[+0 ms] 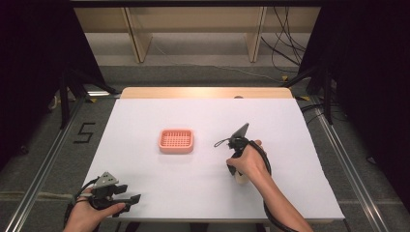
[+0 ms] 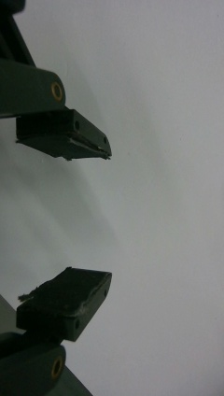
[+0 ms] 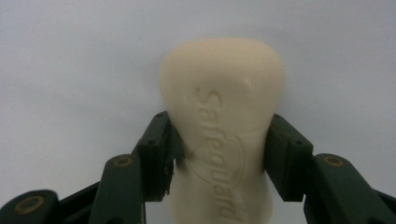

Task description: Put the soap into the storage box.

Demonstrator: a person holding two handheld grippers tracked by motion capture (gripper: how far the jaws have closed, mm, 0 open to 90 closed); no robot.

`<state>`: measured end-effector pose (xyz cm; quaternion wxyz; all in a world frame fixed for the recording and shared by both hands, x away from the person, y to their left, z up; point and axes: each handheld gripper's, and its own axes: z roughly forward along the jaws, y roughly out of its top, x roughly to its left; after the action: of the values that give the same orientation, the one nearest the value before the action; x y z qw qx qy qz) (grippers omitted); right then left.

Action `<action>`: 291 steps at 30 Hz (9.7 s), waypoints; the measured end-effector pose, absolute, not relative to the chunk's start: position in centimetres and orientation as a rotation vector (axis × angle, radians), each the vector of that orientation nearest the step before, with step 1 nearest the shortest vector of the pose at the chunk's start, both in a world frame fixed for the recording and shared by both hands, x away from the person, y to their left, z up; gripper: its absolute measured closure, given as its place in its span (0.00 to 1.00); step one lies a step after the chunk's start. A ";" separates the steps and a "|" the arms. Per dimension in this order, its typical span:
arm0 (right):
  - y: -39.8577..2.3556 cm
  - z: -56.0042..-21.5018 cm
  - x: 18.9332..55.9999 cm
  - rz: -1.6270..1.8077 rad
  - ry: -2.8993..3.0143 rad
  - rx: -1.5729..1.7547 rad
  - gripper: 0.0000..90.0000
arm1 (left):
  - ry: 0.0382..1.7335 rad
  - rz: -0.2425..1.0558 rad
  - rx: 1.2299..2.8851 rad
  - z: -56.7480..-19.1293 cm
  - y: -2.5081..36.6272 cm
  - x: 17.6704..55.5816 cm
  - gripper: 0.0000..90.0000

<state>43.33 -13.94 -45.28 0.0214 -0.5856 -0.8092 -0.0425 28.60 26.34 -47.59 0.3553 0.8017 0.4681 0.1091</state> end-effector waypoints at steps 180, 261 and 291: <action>-8.9 -39.3 46.0 -0.604 -2.989 -1.258 0.56 | 1.187 0.278 2.092 -47.4 26.7 28.5 0.37; -5.5 -38.3 48.0 -0.663 -3.046 -1.204 0.56 | 1.211 0.284 2.058 -47.5 26.6 28.6 0.37; -4.1 -38.3 48.7 -0.663 -3.092 -1.128 0.56 | 1.202 0.275 2.056 -47.4 26.7 28.6 0.37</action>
<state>48.69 -4.05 -38.26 -0.1076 -0.3341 -0.9156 -0.1963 28.59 26.66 -47.42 0.3635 0.7990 0.4669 0.1070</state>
